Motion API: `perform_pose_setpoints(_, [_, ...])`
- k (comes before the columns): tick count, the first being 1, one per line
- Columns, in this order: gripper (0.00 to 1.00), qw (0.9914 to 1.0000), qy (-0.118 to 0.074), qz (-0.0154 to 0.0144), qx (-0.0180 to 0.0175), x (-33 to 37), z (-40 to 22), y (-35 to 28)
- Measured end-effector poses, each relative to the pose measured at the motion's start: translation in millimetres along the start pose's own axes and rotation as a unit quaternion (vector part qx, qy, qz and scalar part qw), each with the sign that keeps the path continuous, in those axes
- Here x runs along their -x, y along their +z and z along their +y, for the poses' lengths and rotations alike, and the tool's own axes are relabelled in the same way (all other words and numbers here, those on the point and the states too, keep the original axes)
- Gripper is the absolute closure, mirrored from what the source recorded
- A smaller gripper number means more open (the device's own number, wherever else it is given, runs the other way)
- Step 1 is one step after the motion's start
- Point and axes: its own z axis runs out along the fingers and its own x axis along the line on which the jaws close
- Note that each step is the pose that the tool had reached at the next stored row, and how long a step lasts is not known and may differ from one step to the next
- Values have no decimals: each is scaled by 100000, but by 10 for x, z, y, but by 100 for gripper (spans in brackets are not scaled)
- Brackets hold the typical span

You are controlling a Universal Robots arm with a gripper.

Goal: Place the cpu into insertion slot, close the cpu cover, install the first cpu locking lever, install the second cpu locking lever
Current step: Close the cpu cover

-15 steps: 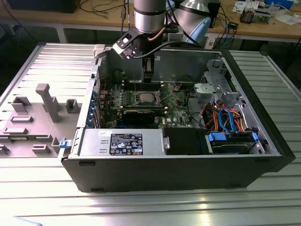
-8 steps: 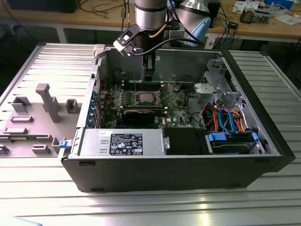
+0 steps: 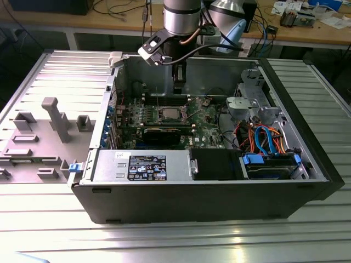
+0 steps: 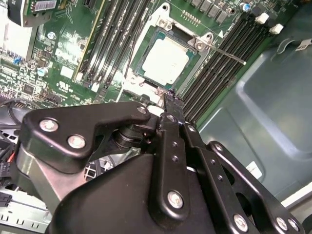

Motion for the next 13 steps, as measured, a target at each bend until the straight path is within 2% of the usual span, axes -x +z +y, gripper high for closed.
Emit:
perform_pose_setpoints(3, [89,100000,-1,-18,-4,-1,3,-63])
perform_pose_setpoints(9, [89,100000,-12,-13,-6,-1,6,-67])
perform_pose_setpoints(13, [89,100000,2,-15,-21,-1,60,-65])
